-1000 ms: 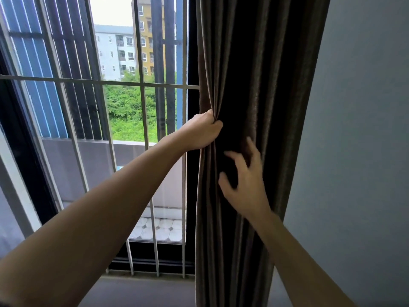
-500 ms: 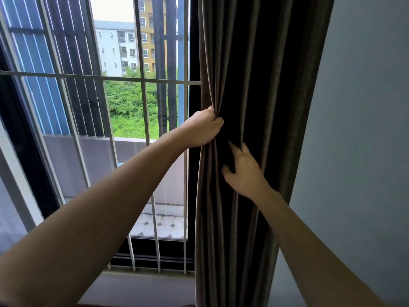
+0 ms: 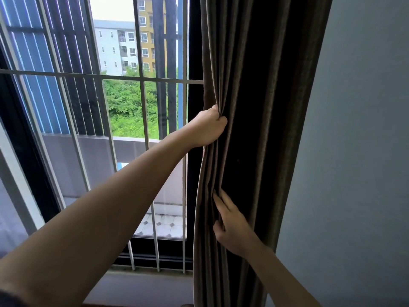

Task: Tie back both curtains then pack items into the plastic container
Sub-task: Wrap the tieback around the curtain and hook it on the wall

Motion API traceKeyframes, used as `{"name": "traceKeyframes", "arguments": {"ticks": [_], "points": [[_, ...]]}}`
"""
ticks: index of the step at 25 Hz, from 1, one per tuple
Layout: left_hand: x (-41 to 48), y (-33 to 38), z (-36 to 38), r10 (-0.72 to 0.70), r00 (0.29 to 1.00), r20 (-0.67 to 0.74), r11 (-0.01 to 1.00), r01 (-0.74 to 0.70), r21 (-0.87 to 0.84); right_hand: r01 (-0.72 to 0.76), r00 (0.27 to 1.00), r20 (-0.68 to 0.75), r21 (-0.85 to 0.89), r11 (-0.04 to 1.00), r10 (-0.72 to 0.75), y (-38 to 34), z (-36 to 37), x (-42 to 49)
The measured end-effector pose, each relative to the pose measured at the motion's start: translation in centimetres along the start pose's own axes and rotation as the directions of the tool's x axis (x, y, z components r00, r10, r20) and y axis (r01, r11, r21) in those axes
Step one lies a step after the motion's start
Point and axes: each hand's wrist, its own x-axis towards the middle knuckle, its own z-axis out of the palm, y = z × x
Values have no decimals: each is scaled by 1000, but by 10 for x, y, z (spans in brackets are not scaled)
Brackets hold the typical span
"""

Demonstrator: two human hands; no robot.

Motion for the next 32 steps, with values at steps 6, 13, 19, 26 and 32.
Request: {"name": "traceKeyframes", "arguments": {"ticks": [6,13,19,26,32], "points": [[-8,10,6,10,996,88,975,10,-221,38,998,-47,-42,998,-40,1,10,-1],[3,0,7,19,1000,0,1000,-19,-18,64,964,-233,-272,960,-130,1,-22,-6],[1,0,11,16,1000,-14,998,-17,-69,-108,777,-630,-137,985,-3,-24,-97,41],[-1,0,9,19,1000,-13,992,-20,-123,-42,985,-168,8,999,43,-10,-47,17],[0,2,10,13,1000,-8,994,-14,-105,-33,987,-148,228,973,68,-4,-25,-10]]}}
